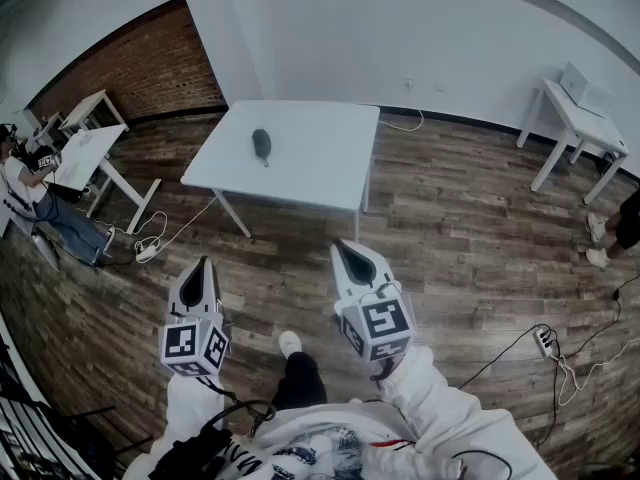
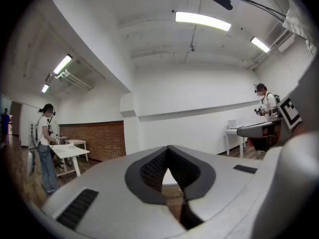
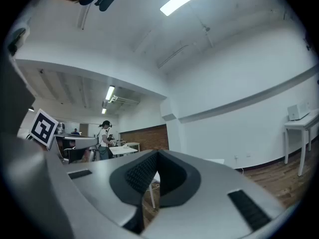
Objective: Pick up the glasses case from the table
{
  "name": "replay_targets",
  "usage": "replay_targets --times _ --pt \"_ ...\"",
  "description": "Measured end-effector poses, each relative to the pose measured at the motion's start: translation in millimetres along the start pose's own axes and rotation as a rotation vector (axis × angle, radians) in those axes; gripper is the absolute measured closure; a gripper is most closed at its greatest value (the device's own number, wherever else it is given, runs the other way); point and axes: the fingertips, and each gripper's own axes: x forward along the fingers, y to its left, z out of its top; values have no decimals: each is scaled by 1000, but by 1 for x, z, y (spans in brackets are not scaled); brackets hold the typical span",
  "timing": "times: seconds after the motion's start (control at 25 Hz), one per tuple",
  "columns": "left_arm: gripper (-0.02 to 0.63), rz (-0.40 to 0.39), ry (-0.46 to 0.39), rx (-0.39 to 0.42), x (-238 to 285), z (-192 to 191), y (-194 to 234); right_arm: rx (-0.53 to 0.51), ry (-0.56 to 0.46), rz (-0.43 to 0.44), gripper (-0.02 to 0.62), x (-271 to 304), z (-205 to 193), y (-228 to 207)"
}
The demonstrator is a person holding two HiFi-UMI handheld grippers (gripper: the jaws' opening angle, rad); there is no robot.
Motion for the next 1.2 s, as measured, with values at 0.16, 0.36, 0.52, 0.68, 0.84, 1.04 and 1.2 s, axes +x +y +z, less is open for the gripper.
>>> replay_targets --times 0.16,0.36,0.52,0.68,0.84,1.04,1.2 --pt "580 -7 -1 -7 43 -15 34 -8 16 -9 592 52 -16 0" --pt "580 -42 -3 9 122 -22 93 -29 45 -36 592 146 -25 2" --pt "580 -60 4 22 183 -25 157 -31 68 -52 592 233 -28 16" --pt "580 -78 7 13 232 -27 207 -37 77 -66 592 297 -23 28" --pt "580 -89 8 0 258 -31 222 -47 85 -83 592 322 -21 21" --pt "580 -117 30 -17 290 -37 221 -46 97 -110 592 344 -17 1" --pt "580 -146 48 -7 317 -38 213 -32 92 -139 592 356 -16 -22"
